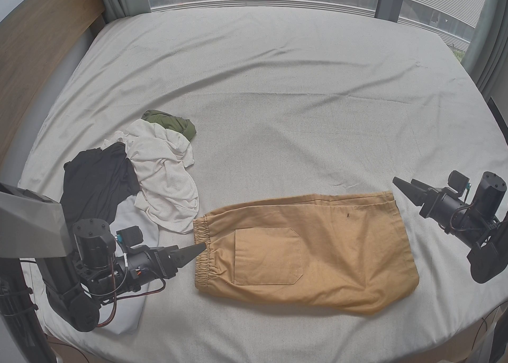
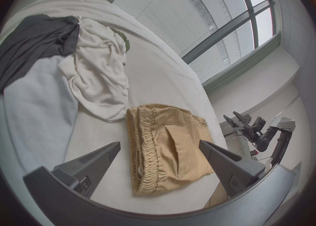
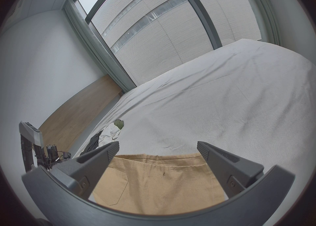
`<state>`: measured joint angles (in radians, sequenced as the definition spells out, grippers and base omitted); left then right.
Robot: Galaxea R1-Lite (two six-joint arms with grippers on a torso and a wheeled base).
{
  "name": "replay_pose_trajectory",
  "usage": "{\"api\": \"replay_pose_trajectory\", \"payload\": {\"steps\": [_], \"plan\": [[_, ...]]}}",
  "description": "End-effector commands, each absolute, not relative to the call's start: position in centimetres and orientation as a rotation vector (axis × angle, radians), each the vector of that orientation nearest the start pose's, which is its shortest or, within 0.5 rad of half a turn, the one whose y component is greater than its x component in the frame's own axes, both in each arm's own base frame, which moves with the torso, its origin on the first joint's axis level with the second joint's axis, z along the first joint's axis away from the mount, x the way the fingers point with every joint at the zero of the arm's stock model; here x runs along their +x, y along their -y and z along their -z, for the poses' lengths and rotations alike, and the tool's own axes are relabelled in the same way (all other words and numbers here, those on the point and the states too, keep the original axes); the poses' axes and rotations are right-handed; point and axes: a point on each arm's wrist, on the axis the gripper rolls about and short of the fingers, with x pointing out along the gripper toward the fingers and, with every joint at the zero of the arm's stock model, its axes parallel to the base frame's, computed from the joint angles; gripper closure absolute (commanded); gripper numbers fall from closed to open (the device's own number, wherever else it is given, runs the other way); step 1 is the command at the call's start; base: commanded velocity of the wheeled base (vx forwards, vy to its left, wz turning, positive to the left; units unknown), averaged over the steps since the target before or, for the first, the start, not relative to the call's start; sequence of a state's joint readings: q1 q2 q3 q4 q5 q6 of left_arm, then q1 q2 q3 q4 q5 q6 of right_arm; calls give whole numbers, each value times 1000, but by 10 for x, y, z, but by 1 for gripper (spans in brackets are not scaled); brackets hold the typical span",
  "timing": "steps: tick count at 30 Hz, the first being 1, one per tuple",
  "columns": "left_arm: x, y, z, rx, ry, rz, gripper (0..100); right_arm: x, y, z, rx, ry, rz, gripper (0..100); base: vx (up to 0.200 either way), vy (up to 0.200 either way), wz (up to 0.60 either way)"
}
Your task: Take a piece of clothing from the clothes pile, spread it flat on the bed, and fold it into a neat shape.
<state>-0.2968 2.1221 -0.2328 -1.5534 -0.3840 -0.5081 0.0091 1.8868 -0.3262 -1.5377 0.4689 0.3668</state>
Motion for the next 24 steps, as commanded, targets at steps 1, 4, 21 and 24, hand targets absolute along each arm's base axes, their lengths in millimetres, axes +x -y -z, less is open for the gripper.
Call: {"api": "replay_pose_trajectory", "payload": {"steps": [1, 4, 21, 24], "plan": [[261, 92, -13, -514, -574, 564, 0, 271, -13, -112, 361, -95, -472, 0, 0, 0, 0], [267, 100, -4, -531, -592, 572, 0, 271, -13, -113, 361, -94, -472, 0, 0, 0, 0], [292, 121, 18, -548, -592, 592, 0, 270, -14, -113, 361, -94, -475, 0, 0, 0, 0], [301, 126, 20, -556, -569, 602, 0, 269, -14, -112, 361, -100, -476, 0, 0, 0, 0]]}}
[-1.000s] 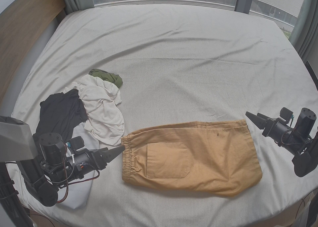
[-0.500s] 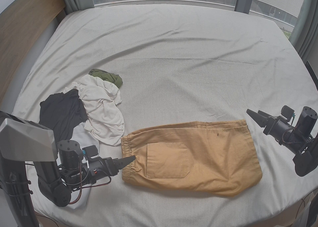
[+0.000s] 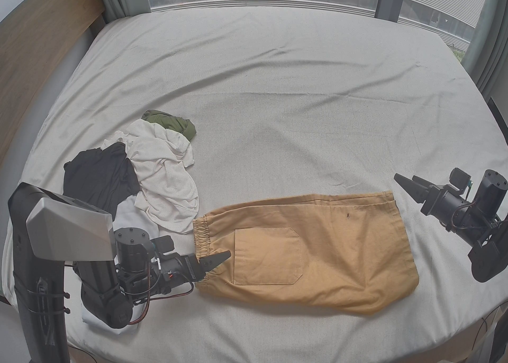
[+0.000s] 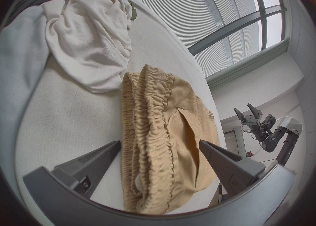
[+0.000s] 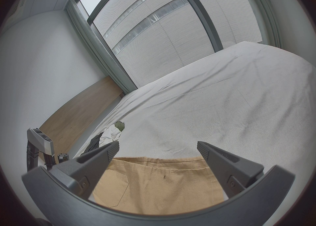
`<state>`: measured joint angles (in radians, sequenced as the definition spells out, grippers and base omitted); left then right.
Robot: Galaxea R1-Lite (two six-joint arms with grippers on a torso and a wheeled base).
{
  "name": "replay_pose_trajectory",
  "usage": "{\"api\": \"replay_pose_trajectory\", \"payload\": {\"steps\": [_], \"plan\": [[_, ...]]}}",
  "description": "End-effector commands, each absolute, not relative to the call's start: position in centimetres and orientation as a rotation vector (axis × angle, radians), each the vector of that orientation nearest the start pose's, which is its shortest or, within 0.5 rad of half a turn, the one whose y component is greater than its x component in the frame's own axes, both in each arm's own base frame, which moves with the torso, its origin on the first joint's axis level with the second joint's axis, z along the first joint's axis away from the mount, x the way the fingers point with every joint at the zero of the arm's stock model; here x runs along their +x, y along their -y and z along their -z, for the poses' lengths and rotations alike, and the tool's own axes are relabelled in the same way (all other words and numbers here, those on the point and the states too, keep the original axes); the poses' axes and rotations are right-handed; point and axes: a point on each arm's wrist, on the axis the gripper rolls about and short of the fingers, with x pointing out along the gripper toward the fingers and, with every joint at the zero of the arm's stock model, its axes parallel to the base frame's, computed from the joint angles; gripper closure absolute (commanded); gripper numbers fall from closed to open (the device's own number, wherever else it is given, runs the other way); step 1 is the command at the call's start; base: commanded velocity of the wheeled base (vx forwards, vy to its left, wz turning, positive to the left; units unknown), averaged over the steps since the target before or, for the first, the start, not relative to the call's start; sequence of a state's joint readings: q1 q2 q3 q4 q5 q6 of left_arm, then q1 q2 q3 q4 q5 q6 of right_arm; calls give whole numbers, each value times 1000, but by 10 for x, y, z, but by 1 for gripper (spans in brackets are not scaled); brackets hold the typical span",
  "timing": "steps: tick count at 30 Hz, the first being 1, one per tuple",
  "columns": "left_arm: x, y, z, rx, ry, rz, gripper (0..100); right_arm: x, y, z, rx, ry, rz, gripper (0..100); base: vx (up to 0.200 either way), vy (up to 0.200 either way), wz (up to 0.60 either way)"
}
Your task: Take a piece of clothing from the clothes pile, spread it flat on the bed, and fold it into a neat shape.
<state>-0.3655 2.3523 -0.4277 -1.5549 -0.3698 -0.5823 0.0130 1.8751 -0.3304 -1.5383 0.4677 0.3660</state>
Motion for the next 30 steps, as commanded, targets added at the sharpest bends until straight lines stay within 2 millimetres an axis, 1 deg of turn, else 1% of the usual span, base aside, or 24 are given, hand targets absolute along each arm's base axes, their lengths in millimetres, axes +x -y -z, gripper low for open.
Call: {"api": "replay_pose_trajectory", "payload": {"steps": [1, 4, 8, 14, 15, 19, 22, 24, 25, 27, 30], "plan": [[303, 127, 20, -562, -567, 602, 0, 269, -14, -112, 361, -100, -476, 0, 0, 0, 0], [308, 131, 18, -618, -563, 604, 0, 269, -14, -111, 360, -104, -475, 0, 0, 0, 0], [308, 134, 15, -666, -572, 604, 0, 269, -17, -110, 361, -109, -483, 0, 0, 0, 0], [311, 135, 15, -676, -568, 604, 0, 269, -17, -110, 359, -109, -483, 0, 0, 0, 0], [311, 135, 15, -676, -568, 604, 100, 269, -17, -110, 359, -109, -483, 0, 0, 0, 0], [309, 134, 15, -675, -571, 600, 100, 269, -18, -108, 360, -115, -484, 0, 0, 0, 0], [305, 131, 13, -685, -582, 591, 100, 270, -18, -106, 361, -123, -482, 0, 0, 0, 0], [303, 129, 6, -695, -572, 591, 100, 270, -17, -106, 361, -125, -481, 0, 0, 0, 0], [300, 127, -4, -713, -557, 595, 100, 270, -17, -106, 361, -125, -481, 0, 0, 0, 0], [297, 123, -16, -745, -538, 593, 100, 270, -17, -106, 361, -125, -481, 0, 0, 0, 0], [291, 119, -27, -755, -526, 596, 100, 269, -18, -105, 361, -126, -482, 0, 0, 0, 0]]}}
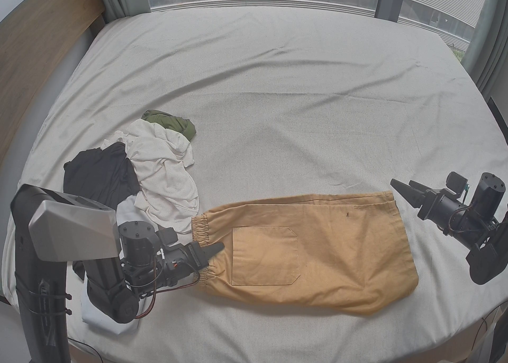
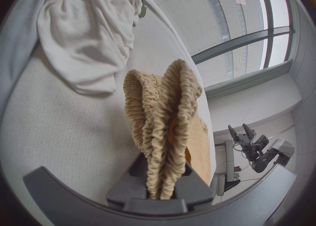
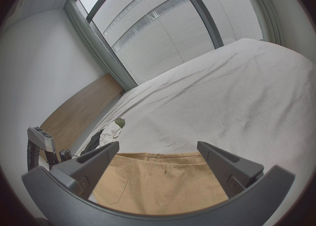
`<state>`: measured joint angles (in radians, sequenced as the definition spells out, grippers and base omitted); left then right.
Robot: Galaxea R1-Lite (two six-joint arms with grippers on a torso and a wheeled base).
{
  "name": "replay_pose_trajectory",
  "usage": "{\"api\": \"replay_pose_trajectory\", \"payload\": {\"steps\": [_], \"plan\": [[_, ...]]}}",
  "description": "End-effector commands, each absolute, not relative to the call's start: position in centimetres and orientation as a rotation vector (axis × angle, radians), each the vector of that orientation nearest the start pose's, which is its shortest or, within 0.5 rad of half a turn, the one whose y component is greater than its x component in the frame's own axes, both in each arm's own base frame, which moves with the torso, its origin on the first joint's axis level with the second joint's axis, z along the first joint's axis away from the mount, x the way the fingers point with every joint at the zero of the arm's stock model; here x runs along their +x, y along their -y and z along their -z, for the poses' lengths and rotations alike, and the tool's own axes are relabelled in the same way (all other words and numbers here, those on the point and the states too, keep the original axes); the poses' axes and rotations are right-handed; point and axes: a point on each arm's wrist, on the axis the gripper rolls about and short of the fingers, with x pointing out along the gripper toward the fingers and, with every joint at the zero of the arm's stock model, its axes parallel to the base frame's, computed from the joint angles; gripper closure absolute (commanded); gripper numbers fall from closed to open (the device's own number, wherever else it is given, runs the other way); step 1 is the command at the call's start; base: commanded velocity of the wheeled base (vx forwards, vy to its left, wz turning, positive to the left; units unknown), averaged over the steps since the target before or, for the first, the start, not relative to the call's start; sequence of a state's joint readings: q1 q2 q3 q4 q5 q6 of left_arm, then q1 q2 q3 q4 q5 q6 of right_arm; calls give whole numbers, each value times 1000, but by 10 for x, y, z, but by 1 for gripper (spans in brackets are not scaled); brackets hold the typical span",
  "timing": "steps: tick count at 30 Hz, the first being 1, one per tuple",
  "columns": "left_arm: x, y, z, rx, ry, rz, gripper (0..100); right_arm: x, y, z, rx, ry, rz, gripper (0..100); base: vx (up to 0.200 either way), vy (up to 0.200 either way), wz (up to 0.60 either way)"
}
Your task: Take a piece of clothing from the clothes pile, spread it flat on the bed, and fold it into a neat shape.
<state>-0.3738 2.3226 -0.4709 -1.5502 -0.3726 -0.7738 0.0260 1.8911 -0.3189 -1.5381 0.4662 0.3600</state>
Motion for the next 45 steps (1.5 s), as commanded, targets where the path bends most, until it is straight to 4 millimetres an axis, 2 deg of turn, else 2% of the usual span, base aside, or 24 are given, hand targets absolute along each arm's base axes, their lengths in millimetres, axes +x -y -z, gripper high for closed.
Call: {"api": "replay_pose_trajectory", "payload": {"steps": [1, 7, 22, 24, 38, 45], "plan": [[287, 118, -29, -755, -530, 594, 100, 269, -18, -105, 362, -129, -481, 0, 0, 0, 0], [279, 113, -30, -751, -544, 578, 100, 268, -21, -104, 364, -138, -492, 0, 0, 0, 0], [274, 91, -35, -759, -527, 513, 100, 268, -22, -102, 366, -146, -495, 0, 0, 0, 0], [272, 76, -37, -752, -513, 476, 100, 268, -22, -102, 366, -147, -497, 0, 0, 0, 0], [258, 25, -50, -798, -486, 429, 100, 270, -26, -95, 371, -174, -504, 0, 0, 0, 0], [253, 16, -54, -813, -485, 449, 100, 271, -26, -92, 372, -184, -504, 0, 0, 0, 0]]}}
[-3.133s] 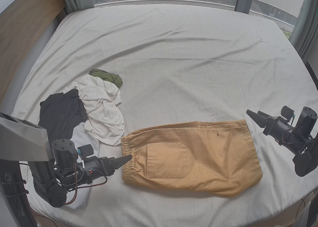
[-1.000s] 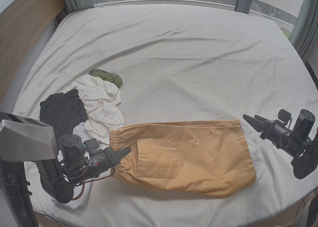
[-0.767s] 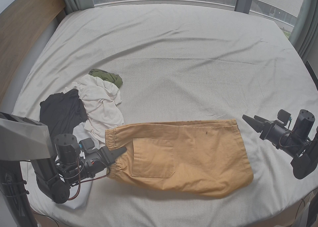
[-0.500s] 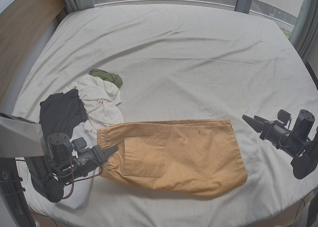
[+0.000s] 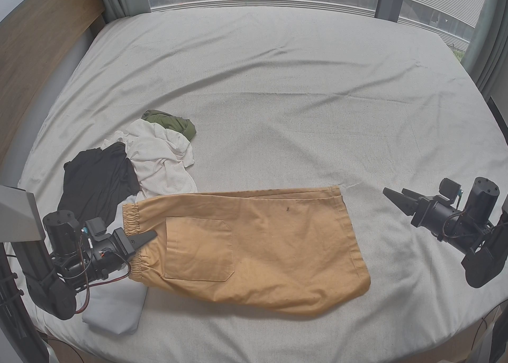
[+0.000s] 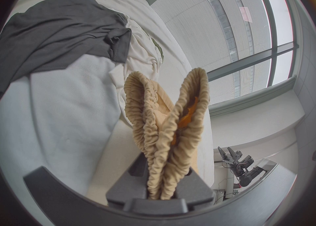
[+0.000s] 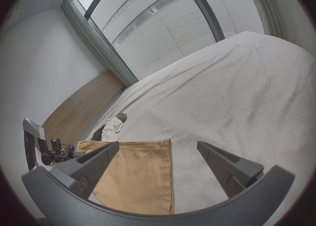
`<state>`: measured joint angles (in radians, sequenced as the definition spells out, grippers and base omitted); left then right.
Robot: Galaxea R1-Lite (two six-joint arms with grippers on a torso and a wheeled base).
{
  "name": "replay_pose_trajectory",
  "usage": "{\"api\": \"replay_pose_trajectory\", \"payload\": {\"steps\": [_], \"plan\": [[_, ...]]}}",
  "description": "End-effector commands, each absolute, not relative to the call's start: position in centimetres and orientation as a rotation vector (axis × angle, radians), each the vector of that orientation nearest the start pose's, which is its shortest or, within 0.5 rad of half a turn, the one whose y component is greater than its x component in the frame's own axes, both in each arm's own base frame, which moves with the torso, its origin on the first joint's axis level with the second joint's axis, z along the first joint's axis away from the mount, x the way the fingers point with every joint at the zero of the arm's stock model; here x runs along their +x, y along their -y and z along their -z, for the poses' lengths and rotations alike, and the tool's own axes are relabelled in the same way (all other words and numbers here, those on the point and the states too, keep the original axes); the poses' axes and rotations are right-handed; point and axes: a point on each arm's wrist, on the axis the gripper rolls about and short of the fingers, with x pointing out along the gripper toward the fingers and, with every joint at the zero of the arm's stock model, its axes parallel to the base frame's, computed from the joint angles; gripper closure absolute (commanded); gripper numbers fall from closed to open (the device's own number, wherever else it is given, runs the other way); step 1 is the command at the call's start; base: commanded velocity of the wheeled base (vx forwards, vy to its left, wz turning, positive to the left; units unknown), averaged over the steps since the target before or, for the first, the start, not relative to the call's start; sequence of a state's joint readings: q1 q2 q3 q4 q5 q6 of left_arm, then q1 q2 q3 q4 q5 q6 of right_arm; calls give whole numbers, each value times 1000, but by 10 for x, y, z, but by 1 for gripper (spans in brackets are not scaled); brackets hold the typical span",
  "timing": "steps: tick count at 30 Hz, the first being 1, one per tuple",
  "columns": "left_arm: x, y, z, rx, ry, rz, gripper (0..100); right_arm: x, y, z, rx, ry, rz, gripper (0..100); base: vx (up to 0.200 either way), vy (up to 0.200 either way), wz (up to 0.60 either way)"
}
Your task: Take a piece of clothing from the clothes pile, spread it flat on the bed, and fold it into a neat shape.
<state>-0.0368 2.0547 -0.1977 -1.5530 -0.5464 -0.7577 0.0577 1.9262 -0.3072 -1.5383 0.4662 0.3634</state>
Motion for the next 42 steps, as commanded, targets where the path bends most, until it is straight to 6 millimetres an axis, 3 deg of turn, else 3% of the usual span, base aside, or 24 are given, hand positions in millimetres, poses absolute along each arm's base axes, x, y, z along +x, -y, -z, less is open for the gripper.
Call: {"api": "replay_pose_trajectory", "payload": {"steps": [1, 8, 11, 18, 32, 42], "plan": [[252, 17, -57, -813, -480, 463, 100, 271, -28, -92, 373, -185, -507, 0, 0, 0, 0], [253, 38, -68, -788, -468, 575, 100, 272, -28, -91, 374, -191, -507, 0, 0, 0, 0], [252, 59, -72, -774, -482, 660, 100, 271, -28, -90, 373, -193, -509, 0, 0, 0, 0], [257, 87, -77, -771, -491, 767, 100, 270, -29, -89, 374, -200, -507, 0, 0, 0, 0], [262, 119, -80, -790, -514, 871, 100, 270, -29, -90, 373, -196, -508, 0, 0, 0, 0], [271, 171, -87, -849, -535, 1011, 100, 270, -28, -91, 371, -189, -508, 0, 0, 0, 0]]}}
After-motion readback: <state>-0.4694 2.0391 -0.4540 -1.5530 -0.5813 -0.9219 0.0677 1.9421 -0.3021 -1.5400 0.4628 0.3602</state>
